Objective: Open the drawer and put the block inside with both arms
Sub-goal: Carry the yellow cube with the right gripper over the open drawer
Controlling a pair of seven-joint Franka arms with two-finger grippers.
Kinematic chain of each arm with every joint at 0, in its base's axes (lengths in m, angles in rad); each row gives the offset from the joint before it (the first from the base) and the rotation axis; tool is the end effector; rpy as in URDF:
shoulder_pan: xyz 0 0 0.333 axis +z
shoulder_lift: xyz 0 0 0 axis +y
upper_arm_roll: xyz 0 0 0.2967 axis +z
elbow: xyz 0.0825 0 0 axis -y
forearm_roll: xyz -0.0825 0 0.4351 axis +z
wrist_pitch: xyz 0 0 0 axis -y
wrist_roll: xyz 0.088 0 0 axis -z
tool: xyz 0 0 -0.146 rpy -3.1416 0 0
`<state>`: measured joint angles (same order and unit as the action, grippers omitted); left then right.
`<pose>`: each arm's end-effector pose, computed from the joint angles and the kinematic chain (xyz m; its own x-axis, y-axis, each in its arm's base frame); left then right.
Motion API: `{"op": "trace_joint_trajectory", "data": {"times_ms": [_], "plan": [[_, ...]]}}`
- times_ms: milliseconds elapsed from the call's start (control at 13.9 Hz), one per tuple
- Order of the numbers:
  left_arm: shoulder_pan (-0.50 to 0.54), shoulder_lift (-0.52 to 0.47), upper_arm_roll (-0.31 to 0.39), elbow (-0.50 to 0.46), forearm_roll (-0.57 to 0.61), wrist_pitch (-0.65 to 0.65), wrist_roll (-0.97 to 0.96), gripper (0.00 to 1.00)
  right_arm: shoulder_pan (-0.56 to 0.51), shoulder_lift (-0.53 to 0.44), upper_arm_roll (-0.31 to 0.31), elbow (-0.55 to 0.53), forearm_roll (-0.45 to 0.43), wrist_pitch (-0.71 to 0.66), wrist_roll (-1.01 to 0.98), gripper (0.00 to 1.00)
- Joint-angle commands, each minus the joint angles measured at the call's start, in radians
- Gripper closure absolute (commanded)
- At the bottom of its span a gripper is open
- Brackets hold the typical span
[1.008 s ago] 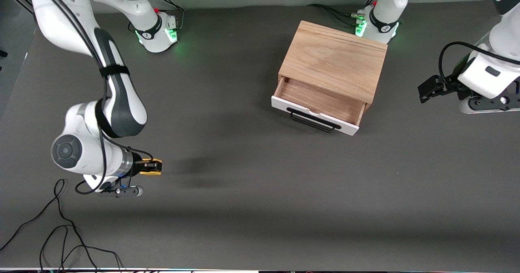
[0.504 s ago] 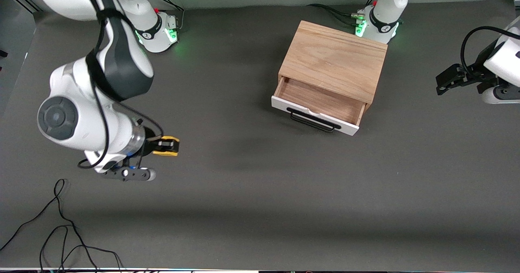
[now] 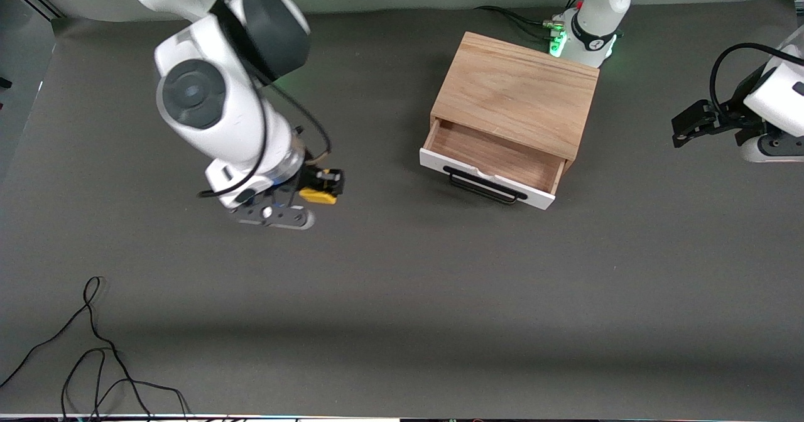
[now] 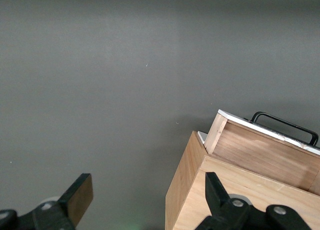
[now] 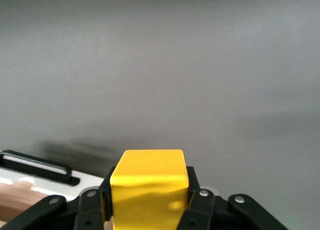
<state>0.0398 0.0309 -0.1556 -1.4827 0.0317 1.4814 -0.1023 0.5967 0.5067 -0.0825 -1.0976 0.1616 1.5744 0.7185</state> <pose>0.6011 -0.0638 0.5858 0.9995 -0.0107 -0.0289 -0.0116 -0.9995 -0.0300 0.6235 0.3944 0.4736 0.9763 -0.1915 -0.1012 -0.1992 -0.9773 -0.0725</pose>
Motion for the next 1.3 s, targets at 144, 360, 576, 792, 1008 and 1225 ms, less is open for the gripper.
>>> {"op": "trace_joint_trajectory", "data": {"times_ms": [144, 360, 576, 792, 1008, 1225], "plan": [[0.003, -0.002, 0.007, 0.009, 0.002, -0.023, 0.046, 0.0, 0.092, 0.03, -0.011, 0.047, 0.016, 0.06, 0.147, 0.73], [-0.021, -0.029, 0.036, -0.027, 0.002, -0.02, 0.046, 0.0, 0.155, 0.081, 0.039, 0.048, 0.015, 0.182, 0.263, 0.73], [-0.092, -0.042, 0.114, -0.045, 0.002, -0.01, 0.046, 0.0, 0.204, 0.151, 0.109, 0.05, 0.001, 0.281, 0.379, 0.73], [-0.092, -0.061, 0.11, -0.065, 0.004, -0.001, 0.047, 0.0, 0.278, 0.219, 0.112, 0.048, -0.057, 0.326, 0.45, 0.73], [-0.095, -0.066, 0.105, -0.067, 0.004, -0.021, 0.046, 0.0, 0.31, 0.26, 0.11, 0.048, -0.06, 0.352, 0.464, 0.73], [-0.094, -0.065, 0.105, -0.067, 0.004, -0.004, 0.046, 0.0, 0.33, 0.289, 0.11, 0.045, -0.06, 0.381, 0.506, 0.73]]}}
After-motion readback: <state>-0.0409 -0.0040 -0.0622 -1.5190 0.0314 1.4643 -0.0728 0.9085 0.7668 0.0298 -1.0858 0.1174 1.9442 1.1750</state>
